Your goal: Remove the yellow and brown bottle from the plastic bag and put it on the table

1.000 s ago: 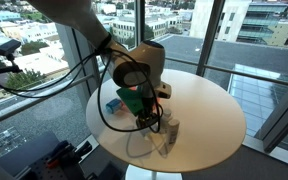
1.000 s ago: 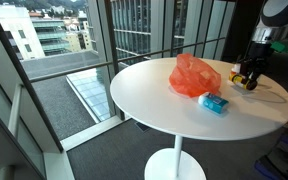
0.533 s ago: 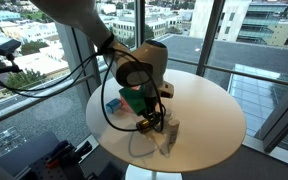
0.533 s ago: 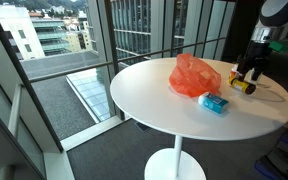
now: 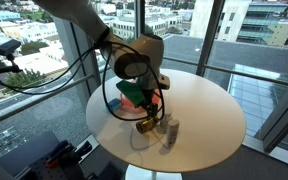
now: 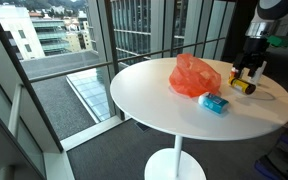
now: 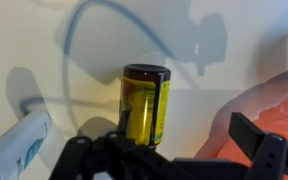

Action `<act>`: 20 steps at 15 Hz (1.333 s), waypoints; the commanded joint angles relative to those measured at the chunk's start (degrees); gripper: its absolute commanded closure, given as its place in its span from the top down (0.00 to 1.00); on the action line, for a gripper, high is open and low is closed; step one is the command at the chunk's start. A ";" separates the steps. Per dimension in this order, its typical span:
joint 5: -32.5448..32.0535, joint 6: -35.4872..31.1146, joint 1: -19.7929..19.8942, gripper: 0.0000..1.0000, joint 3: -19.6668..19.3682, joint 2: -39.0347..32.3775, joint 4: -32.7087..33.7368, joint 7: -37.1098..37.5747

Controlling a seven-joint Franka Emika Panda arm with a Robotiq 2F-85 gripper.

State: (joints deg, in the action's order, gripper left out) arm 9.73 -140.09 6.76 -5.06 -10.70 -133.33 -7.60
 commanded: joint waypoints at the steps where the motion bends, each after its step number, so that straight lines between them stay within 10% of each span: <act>1: -1.65 7.24 -0.76 1.00 1.39 4.57 0.50 -1.59; 10: -14.09 16.49 -3.43 1.00 2.11 18.75 -0.46 5.87; 20: -12.11 33.95 -4.02 1.00 1.95 30.04 2.39 3.34</act>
State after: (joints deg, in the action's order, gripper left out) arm -3.09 -110.29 3.07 -2.89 17.02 -132.29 -3.44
